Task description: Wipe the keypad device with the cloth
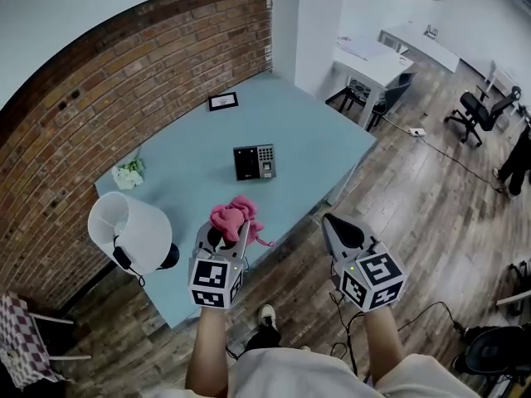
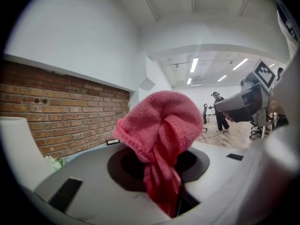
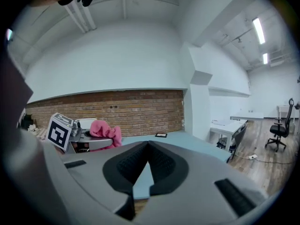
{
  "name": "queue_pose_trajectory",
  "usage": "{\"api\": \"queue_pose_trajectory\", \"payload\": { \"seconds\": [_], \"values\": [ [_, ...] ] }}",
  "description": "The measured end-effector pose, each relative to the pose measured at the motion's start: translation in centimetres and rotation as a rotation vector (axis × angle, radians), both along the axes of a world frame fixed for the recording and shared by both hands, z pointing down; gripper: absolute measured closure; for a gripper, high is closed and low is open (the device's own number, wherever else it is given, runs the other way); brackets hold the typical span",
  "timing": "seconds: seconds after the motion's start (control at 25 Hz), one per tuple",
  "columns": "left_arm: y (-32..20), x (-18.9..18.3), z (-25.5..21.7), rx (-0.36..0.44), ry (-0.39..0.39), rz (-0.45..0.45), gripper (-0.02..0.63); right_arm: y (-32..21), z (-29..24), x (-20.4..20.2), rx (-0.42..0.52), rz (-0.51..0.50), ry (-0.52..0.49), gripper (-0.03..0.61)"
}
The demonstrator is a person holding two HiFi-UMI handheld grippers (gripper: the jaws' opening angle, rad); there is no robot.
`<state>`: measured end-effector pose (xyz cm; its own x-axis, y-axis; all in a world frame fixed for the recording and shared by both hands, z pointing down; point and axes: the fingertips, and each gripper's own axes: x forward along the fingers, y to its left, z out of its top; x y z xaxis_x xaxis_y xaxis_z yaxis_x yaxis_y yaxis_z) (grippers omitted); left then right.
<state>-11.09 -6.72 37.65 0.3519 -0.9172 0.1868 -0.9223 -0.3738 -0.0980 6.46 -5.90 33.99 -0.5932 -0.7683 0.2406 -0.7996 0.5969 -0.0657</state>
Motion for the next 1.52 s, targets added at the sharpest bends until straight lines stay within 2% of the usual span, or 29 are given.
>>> {"api": "queue_pose_trajectory", "payload": {
  "seconds": [0.36,0.76,1.08,1.52],
  "values": [
    [10.8,3.8,-5.9,0.104,-0.017,-0.004,0.457,9.5,-4.3,3.8,0.078,-0.034,0.007,0.558],
    [20.7,7.9,-9.2,0.183,-0.053,0.007,0.457,18.0,-6.5,6.5,0.134,-0.077,0.031,0.560],
    [25.1,8.3,-9.6,0.186,-0.068,-0.017,0.458,21.8,-6.0,6.6,0.157,-0.111,0.079,0.560],
    [27.1,8.1,-10.1,0.202,-0.066,-0.030,0.457,23.4,-6.6,6.2,0.172,-0.127,0.081,0.560]
  ]
}}
